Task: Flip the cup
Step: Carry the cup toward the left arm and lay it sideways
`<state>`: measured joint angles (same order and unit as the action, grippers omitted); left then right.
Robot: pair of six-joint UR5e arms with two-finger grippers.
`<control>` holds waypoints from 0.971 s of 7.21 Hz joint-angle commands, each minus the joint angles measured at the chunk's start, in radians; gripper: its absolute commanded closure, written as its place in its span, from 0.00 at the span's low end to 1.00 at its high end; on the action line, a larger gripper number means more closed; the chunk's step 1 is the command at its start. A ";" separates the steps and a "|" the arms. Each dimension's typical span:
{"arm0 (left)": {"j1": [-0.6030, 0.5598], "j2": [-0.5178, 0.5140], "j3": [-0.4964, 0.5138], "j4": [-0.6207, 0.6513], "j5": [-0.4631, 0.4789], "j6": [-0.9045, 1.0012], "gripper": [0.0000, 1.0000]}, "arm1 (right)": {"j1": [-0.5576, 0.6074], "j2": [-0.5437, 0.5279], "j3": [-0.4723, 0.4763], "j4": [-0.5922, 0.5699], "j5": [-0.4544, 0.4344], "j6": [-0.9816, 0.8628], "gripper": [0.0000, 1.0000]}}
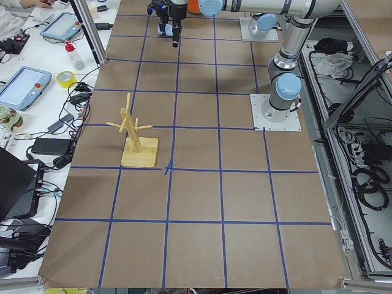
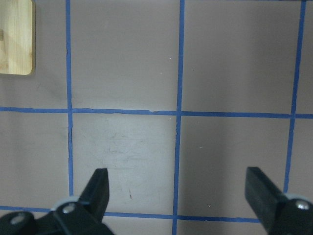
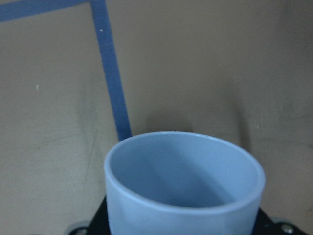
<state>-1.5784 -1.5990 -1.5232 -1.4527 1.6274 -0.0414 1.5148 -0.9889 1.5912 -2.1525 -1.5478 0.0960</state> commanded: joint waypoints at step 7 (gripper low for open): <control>0.000 0.002 0.000 0.000 0.000 0.002 0.00 | 0.335 -0.050 -0.157 0.129 -0.049 -0.847 0.58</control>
<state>-1.5780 -1.5968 -1.5232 -1.4527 1.6275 -0.0404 1.7961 -1.0399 1.4883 -2.0759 -1.5687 -0.5717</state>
